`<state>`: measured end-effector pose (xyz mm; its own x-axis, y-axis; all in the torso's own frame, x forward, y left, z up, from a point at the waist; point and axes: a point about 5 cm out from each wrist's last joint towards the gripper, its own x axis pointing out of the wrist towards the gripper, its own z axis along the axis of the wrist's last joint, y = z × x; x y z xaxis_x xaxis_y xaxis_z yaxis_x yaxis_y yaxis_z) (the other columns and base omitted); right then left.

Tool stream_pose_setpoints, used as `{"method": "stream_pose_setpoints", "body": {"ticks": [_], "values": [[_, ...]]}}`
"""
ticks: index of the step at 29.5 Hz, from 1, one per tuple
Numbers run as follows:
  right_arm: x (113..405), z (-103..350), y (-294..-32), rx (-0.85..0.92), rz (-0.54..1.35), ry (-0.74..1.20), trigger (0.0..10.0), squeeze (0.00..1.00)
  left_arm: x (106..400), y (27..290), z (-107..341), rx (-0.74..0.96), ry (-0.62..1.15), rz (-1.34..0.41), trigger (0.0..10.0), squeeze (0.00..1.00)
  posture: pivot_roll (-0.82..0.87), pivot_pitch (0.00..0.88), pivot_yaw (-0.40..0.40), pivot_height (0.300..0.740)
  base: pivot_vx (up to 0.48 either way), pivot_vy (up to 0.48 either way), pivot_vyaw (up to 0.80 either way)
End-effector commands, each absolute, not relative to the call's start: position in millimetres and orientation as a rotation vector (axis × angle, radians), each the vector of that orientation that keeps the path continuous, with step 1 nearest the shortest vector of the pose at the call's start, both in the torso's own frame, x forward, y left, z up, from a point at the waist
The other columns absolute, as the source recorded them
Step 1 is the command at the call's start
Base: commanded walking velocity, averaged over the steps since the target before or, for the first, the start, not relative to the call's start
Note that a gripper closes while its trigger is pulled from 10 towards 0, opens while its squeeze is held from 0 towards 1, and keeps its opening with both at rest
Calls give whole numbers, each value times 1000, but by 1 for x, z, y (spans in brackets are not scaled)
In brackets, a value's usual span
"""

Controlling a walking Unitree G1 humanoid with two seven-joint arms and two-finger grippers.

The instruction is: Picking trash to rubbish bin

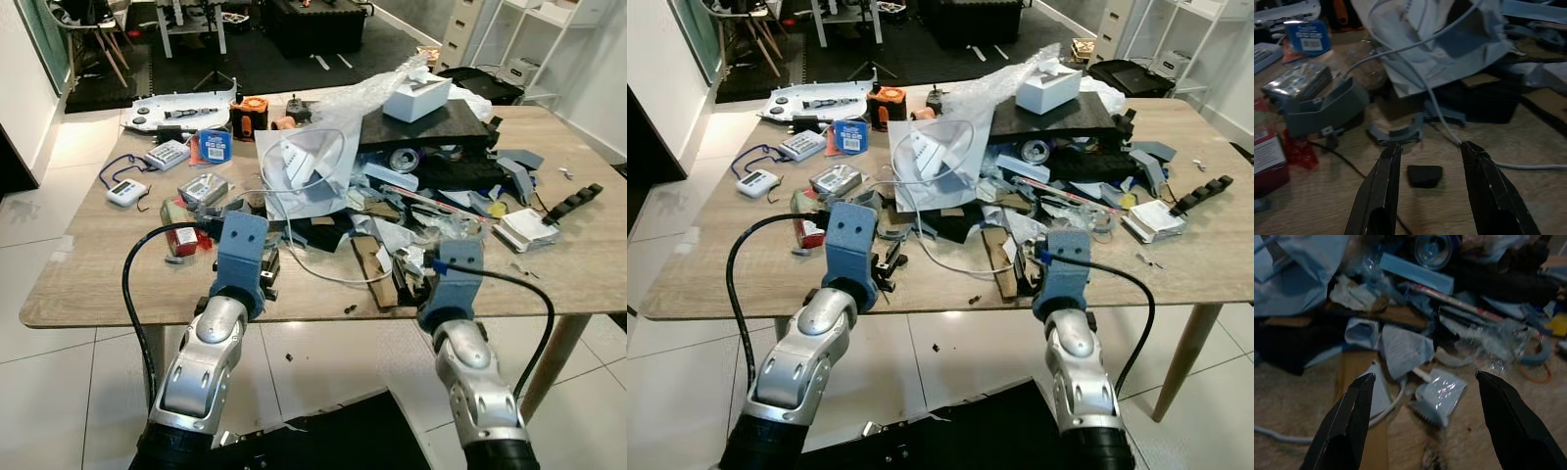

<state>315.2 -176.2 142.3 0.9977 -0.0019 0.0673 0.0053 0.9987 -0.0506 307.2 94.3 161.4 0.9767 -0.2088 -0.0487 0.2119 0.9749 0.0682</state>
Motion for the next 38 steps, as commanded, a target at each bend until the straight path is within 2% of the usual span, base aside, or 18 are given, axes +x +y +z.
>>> {"method": "stream_pose_setpoints", "body": {"ticks": [1,2,5,10,11,17,20,21,23,25,28,30,34,38], "values": [[317,151,-177,-42,5,-99,10000,0,305,96,155,88,68,-214,10000,0,56,113,5,740,0,0,0],[319,158,-180,-43,7,-126,10000,1000,306,97,155,91,69,-214,10000,0,56,113,5,740,0,0,0],[325,173,-192,-61,-3,-166,10000,1000,307,96,155,96,69,-219,10000,0,58,110,7,740,0,0,0],[340,176,-199,-127,27,-86,10000,1000,308,95,155,110,63,-220,10000,0,51,109,14,740,0,0,0],[346,176,-201,-127,28,-61,10000,0,308,95,156,104,63,-216,10000,0,55,109,13,740,0,0,0],[356,177,-204,-64,57,-7,10000,0,309,97,156,97,64,-208,10000,0,52,112,16,740,0,0,0],[368,181,-202,12,144,32,10000,0,311,97,159,109,51,-229,10000,0,54,130,13,740,0,0,0],[376,192,-204,48,195,28,10000,0,312,92,164,126,22,-301,10000,0,67,147,-1,740,0,0,0],[376,192,-204,48,195,28,10000,0,312,92,164,126,22,-301,10000,0,67,147,-1,740,0,0,0],[386,209,-205,93,281,34,10000,0,311,83,175,151,-25,-471,10000,0,61,165,-5,740,0,0,0],[388,216,-205,101,330,49,10000,0,310,79,179,165,-47,-568,10000,0,61,165,-5,740,0,0,0],[386,223,-204,42,491,103,10000,0,307,72,187,197,-70,-740,10000,0,58,176,-25,740,0,0,0],[381,224,-204,-66,626,170,10000,0,308,68,187,227,-60,-793,10000,0,50,181,-20,740,0,0,0],[385,231,-206,-33,630,194,10000,0,308,64,191,187,-64,-831,10000,0,44,189,-14,740,0,0,0]]}}
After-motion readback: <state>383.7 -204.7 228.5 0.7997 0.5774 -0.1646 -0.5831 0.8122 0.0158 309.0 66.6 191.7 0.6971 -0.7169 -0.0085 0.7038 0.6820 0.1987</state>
